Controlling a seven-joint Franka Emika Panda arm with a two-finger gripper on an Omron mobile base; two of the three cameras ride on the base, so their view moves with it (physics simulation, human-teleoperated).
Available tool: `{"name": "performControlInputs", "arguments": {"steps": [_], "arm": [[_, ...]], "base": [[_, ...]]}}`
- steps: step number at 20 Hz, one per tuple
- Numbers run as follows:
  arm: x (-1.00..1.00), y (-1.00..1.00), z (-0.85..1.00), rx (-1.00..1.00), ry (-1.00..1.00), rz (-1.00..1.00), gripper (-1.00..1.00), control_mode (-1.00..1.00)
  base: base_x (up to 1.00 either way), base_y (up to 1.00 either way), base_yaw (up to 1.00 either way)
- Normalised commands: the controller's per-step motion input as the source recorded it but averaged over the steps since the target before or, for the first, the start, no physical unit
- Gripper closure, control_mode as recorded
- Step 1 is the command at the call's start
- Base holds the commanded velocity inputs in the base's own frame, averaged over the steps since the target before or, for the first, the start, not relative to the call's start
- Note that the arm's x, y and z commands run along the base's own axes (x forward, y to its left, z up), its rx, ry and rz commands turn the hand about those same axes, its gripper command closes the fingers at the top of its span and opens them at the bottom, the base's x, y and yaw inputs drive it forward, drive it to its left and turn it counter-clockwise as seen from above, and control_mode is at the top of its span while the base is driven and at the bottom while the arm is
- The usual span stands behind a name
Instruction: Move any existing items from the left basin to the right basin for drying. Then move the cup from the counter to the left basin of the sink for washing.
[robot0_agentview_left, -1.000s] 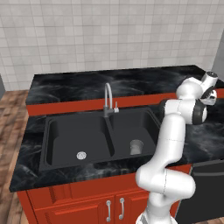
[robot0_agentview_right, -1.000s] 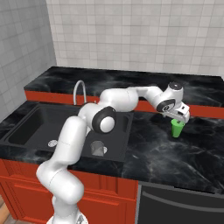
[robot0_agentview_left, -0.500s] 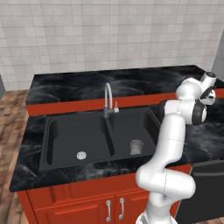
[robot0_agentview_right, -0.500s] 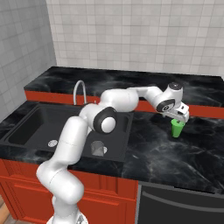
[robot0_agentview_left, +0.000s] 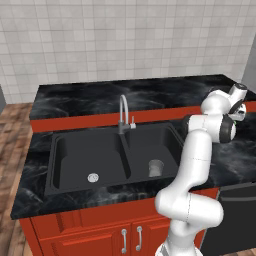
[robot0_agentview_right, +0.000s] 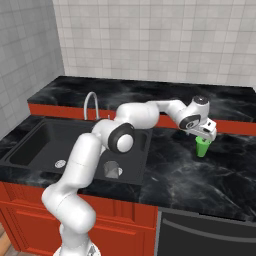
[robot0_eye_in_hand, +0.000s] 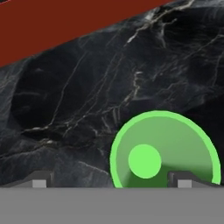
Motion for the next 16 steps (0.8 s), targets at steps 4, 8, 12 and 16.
{"name": "performControlInputs", "arguments": {"steps": [4, 8, 12, 16], "arm": [[0.07, -0.03, -0.04, 0.0, 0.0, 0.01, -1.0, -1.0], [0.12, -0.01, -0.04, 0.0, 0.0, 0.01, -1.0, -1.0], [0.13, -0.03, -0.06, 0.0, 0.0, 0.01, -1.0, -1.0], [0.11, -0.04, -0.07, 0.0, 0.0, 0.01, -1.0, -1.0]], "base": [[0.0, 0.0, 0.0], [0.0, 0.0, 0.0], [0.0, 0.0, 0.0], [0.0, 0.0, 0.0]]}}
